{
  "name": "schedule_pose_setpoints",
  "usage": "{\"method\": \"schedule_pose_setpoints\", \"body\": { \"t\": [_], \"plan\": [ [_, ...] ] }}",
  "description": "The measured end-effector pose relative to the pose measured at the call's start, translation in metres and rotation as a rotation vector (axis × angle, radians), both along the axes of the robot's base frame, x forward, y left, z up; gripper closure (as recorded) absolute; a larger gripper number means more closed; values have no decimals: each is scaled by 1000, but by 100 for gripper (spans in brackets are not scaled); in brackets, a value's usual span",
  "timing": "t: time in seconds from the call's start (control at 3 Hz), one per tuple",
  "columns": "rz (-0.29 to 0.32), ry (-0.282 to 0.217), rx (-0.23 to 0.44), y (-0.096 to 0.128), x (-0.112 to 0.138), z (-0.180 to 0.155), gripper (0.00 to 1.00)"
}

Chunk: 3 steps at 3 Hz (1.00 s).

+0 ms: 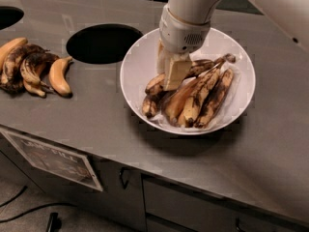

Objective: Pick banana from white bowl

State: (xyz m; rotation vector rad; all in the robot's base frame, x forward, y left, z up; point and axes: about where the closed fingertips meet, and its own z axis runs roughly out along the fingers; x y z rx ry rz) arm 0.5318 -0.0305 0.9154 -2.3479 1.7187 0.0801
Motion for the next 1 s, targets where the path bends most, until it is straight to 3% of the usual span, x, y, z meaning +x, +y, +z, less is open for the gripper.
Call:
{"method": "schedule_pose_setpoints", "body": {
  "t": [1.0],
  "plan": [
    [-15,-114,-20,5,-15,38,100]
  ]
}}
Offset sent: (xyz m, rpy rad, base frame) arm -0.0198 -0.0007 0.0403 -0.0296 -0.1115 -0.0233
